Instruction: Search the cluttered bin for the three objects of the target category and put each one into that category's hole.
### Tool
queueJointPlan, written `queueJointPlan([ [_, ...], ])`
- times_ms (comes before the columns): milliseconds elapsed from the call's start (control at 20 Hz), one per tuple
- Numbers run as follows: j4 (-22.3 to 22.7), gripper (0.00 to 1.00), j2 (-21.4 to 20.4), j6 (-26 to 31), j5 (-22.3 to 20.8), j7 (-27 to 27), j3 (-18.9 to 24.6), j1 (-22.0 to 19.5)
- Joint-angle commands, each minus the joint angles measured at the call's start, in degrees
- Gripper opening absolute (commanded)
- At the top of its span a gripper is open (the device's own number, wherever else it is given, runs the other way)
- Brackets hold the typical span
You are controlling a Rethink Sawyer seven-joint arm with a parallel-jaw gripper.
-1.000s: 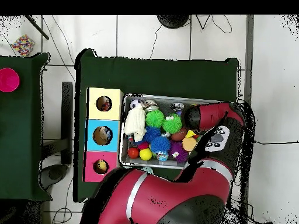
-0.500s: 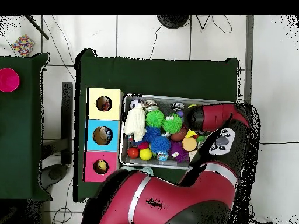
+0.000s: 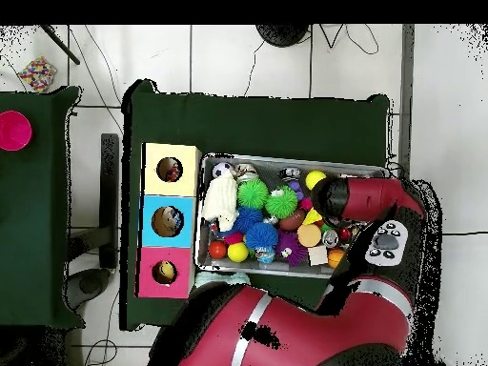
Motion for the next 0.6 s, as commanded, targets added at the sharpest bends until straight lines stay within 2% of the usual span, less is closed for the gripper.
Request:
queueJointPlan([
  [50,8.05,0.0,0.41,1.68,2.28,-4.49,9.02,-2.18],
  [600,10.34,0.0,-0.44,-4.73,4.49,0.83,10.91,-3.47],
])
